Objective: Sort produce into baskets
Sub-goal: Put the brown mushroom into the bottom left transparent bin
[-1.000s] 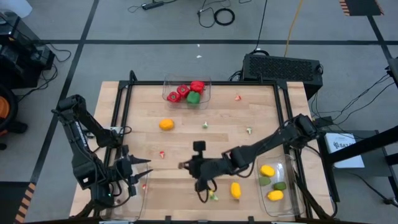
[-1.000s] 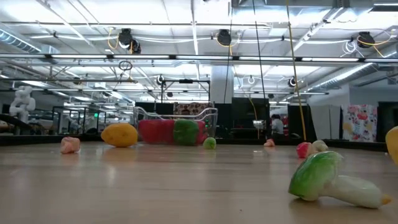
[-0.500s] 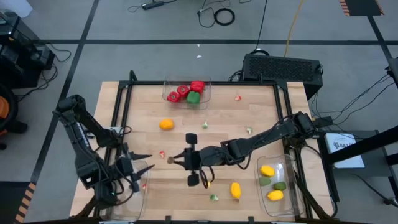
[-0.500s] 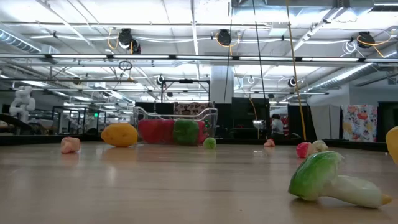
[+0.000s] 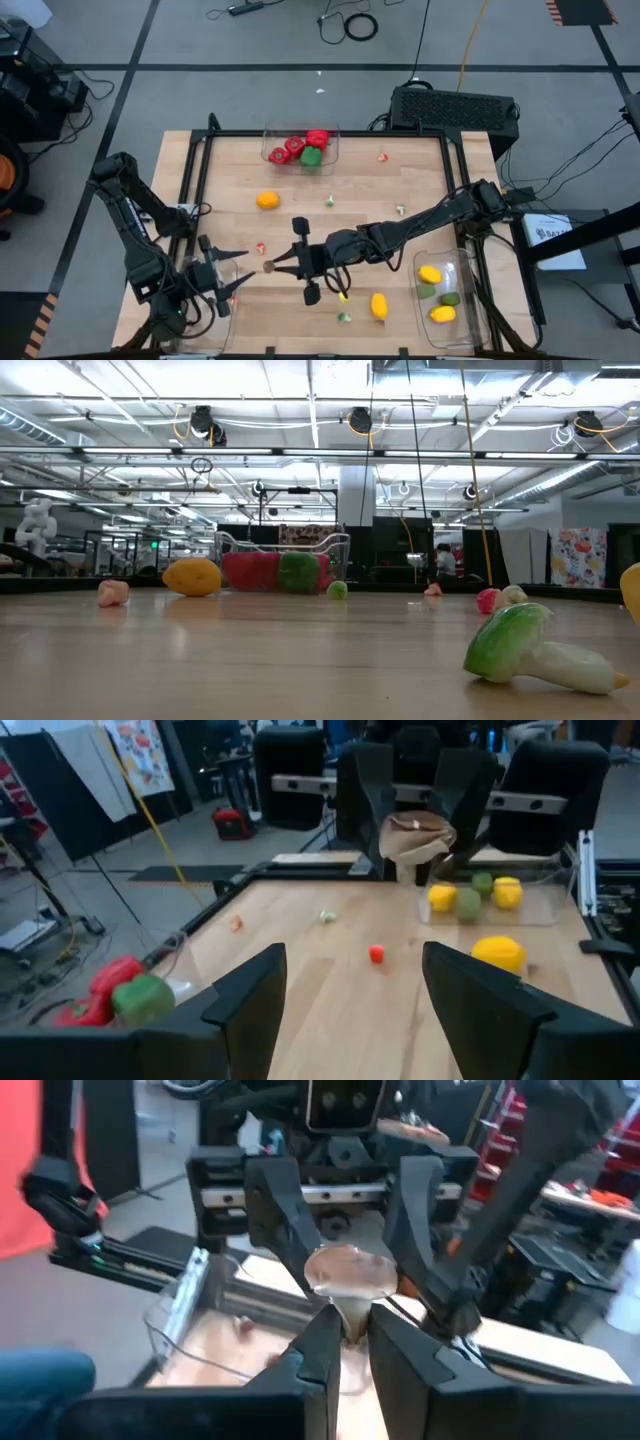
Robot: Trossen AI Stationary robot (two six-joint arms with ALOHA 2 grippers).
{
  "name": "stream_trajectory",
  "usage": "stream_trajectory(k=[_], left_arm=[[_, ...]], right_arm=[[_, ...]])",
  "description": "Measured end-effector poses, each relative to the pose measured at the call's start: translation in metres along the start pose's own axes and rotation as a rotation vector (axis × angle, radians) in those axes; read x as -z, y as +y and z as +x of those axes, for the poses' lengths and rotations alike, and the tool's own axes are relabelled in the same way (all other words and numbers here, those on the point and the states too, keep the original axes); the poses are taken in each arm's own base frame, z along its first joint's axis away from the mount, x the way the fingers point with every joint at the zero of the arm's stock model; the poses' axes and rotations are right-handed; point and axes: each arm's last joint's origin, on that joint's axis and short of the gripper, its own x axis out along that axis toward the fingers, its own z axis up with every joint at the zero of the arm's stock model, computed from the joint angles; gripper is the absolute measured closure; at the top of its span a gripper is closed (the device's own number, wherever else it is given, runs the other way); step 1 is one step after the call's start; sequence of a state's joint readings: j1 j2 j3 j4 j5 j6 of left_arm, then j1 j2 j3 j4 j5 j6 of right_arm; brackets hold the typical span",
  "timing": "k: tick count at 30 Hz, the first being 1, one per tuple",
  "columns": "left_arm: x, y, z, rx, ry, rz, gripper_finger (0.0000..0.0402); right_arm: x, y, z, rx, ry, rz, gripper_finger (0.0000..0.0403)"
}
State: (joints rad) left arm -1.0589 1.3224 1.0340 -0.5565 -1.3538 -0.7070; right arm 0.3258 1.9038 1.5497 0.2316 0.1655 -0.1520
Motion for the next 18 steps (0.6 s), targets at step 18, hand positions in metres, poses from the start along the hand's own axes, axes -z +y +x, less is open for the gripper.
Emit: stream_trajectory(k=[18], left_arm=[[-0.027,-0.015,0.018,0.181,-0.004,0.027,0.016]], right_arm=[[-0.001,0.003,0.0,-0.092,-0.023,-0.064,0.0355]])
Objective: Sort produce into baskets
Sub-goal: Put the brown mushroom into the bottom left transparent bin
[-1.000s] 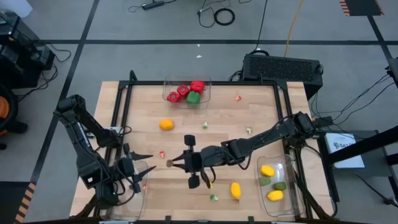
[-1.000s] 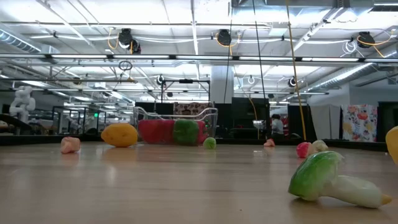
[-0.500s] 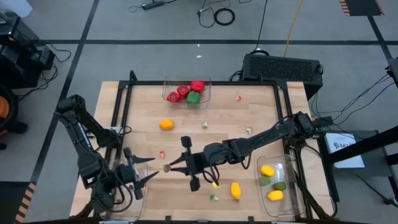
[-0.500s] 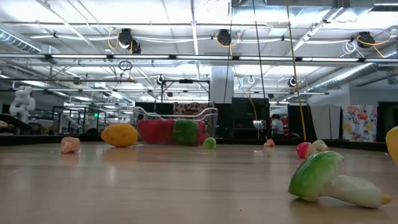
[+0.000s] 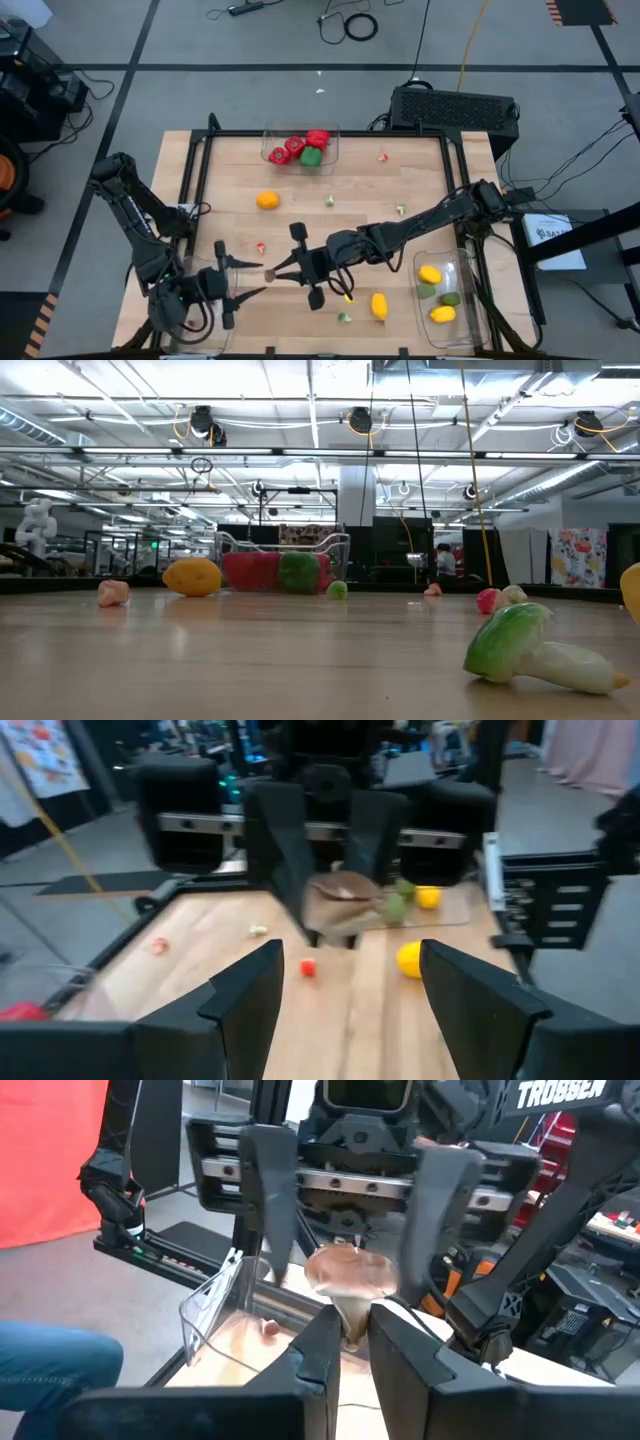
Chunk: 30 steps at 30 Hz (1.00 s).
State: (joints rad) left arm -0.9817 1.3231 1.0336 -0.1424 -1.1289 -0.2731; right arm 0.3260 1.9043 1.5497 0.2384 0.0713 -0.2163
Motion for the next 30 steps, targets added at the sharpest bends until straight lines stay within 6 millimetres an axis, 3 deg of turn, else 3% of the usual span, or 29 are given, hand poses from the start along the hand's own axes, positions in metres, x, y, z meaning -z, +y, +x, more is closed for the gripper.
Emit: stream_trajectory(k=[7,18,30], left_arm=[[0.001,0.002,0.002,-0.041,-0.003,0.003,0.0153],[0.001,0.0,0.021,-0.089,-0.012,0.045,0.0074],[-0.002,-0.002,0.021,-0.056,-0.025,0.066,0.007]], right_arm=[[0.001,0.0,0.0,-0.001,0.005,0.005,0.0355],[0.003,0.001,0.0,-0.001,0.027,0.016,0.0355],[0.003,0.001,0.0,-0.001,0.033,0.015,0.0355]])
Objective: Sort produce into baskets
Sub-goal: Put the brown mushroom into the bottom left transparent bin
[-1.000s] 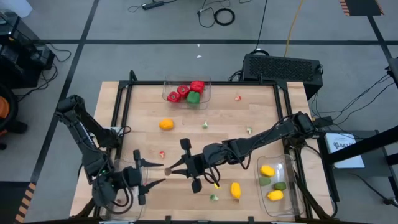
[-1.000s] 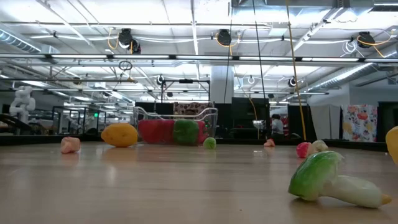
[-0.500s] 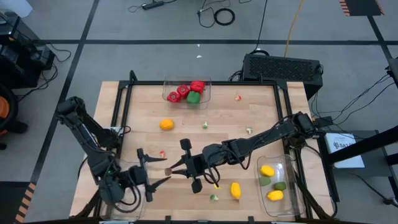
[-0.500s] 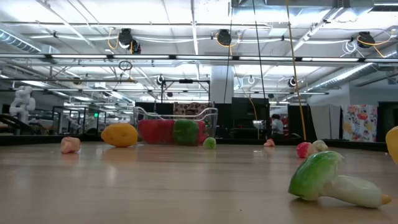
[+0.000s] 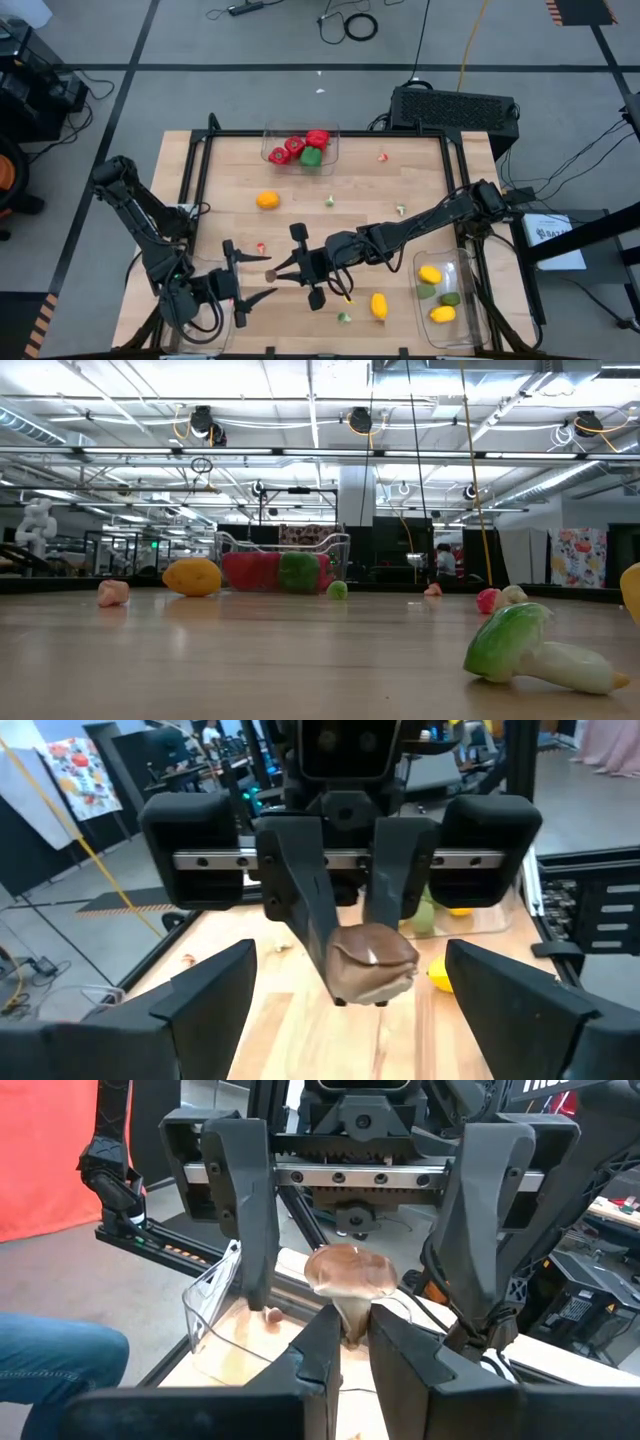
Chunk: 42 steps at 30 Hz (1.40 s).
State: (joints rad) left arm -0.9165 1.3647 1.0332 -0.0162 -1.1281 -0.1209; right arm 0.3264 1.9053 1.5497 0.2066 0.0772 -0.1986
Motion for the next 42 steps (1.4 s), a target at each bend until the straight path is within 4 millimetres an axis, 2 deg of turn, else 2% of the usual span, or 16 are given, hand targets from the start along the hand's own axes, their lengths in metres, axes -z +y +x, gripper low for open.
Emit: stream_trajectory(k=[35,42], left_arm=[[-0.0007,0.0005,0.0016,0.007,-0.001,0.015,0.0196],[-0.0007,0.0003,0.0016,0.015,0.0,0.016,0.0206]], right_arm=[[0.0001,0.0,0.0,0.0,0.001,0.0,0.0355],[0.0001,0.0,0.0,0.001,0.002,0.0,0.0355]])
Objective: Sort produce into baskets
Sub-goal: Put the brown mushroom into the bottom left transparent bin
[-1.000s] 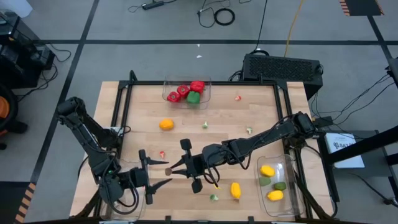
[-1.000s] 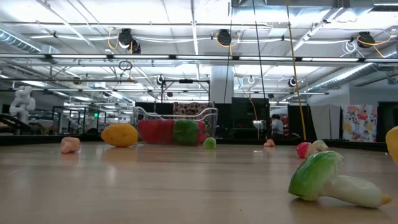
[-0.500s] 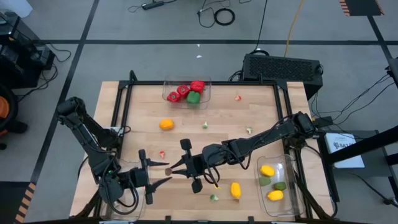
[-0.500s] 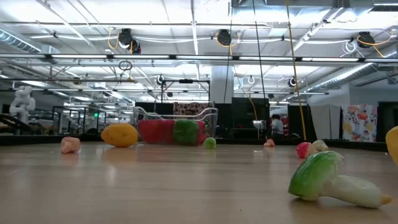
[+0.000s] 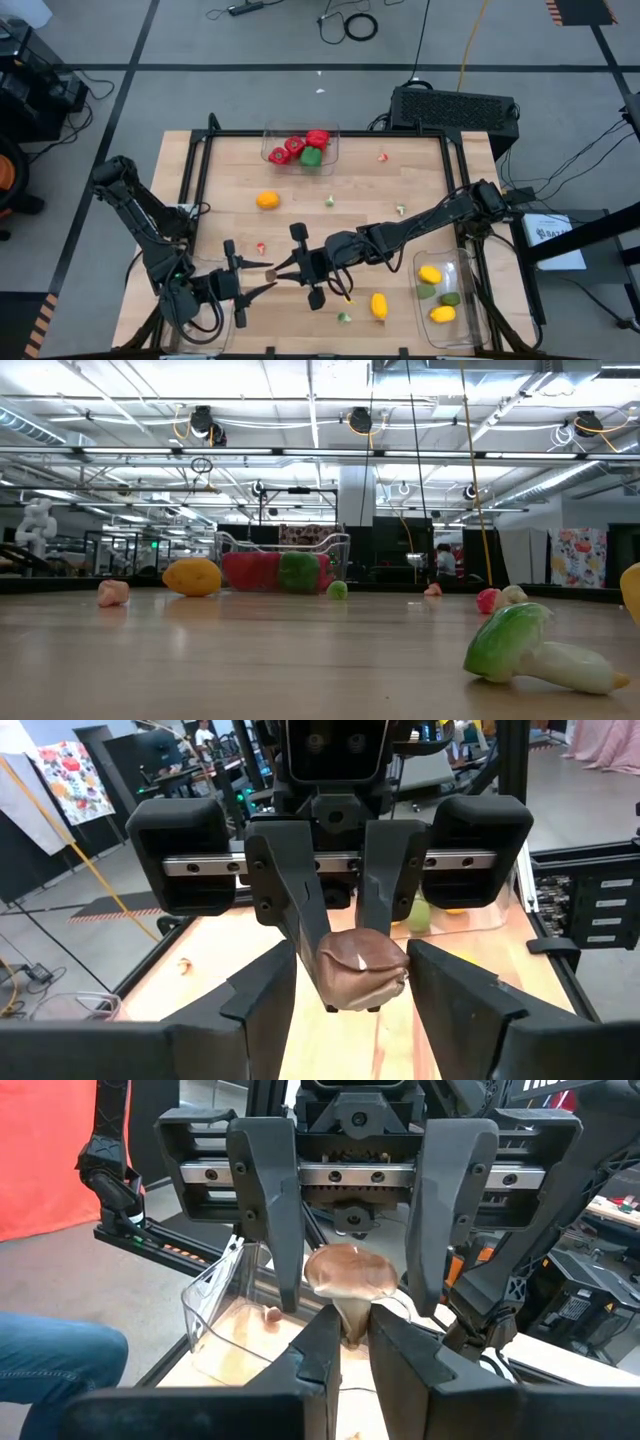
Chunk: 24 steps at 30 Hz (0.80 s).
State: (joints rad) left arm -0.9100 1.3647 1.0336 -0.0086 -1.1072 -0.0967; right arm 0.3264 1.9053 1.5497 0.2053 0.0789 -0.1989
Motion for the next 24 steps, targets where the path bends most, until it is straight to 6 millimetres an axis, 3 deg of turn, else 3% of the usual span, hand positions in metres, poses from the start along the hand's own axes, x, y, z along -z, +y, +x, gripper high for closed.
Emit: stream_trajectory(k=[24], left_arm=[[0.0001,-0.0002,0.0,0.006,0.001,0.009,0.0206]], right_arm=[[0.0,-0.0001,0.0,-0.001,0.0,0.0,0.0355]])
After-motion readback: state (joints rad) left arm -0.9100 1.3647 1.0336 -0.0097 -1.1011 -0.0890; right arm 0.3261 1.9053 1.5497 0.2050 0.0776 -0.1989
